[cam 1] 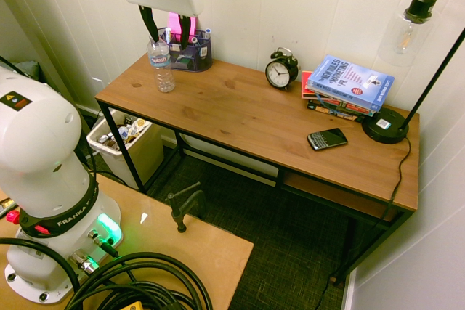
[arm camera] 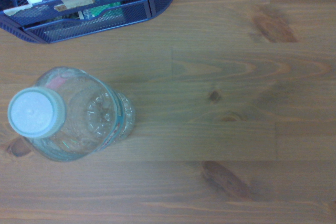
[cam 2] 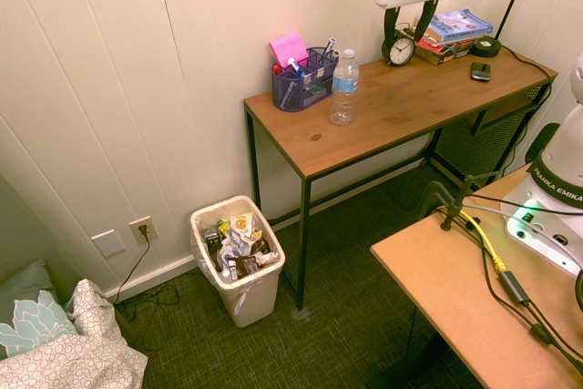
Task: Throw the bottle in the trash bin
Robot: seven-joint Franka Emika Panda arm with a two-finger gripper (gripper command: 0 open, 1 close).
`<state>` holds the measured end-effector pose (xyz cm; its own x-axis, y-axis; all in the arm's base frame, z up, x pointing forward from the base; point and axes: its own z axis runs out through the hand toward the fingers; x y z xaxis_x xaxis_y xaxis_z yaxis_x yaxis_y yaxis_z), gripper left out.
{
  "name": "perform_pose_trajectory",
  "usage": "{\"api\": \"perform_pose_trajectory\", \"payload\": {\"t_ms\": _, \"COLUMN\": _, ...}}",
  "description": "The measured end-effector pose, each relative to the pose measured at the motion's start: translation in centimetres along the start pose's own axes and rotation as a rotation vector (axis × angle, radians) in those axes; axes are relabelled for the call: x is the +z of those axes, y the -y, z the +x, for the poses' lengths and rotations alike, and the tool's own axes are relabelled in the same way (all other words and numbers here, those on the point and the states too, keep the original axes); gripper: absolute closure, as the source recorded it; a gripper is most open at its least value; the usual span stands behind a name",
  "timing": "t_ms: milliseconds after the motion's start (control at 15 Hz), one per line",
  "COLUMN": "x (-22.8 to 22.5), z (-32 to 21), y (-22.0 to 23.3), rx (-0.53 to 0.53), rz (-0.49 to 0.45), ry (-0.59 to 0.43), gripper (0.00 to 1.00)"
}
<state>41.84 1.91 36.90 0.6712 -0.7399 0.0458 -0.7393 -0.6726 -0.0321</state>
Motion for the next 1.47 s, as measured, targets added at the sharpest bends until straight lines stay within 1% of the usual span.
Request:
{"api": "perform_pose_trajectory", "payload": {"t_ms": 200, "x": 0.0, "z": -0.2, "y": 0.2, "rx": 0.009, "rz": 0.010, "ry": 0.012, "gripper": 0.00}}
{"api": "perform_pose_trajectory", "payload": {"t_ms": 333, "x": -0.4, "z": -0.8, "y": 1.4, "rx": -0.009, "rz": 0.024, "ry": 0.013, "gripper": 0.00}}
{"api": "perform_pose_trajectory", "payload": {"t_ms": 600, "x": -0.2, "z": -3.0, "y": 6.6, "rx": -0.078, "rz": 0.031, "ry": 0.012, "gripper": 0.00}}
{"api": "perform_pose_trajectory", "payload": {"t_ms": 733, "x": 1.1, "z": -3.5, "y": 9.3, "rx": -0.105, "rz": 0.022, "ry": 0.032, "gripper": 0.00}}
{"api": "perform_pose_trajectory", "payload": {"t_ms": 933, "x": 3.8, "z": -4.2, "y": 11.7, "rx": -0.125, "rz": -0.012, "ry": 0.062, "gripper": 0.00}}
{"api": "perform_pose_trajectory", "payload": {"t_ms": 1467, "x": 7.6, "z": -5.2, "y": 14.2, "rx": -0.132, "rz": -0.088, "ry": 0.067, "gripper": 0.00}}
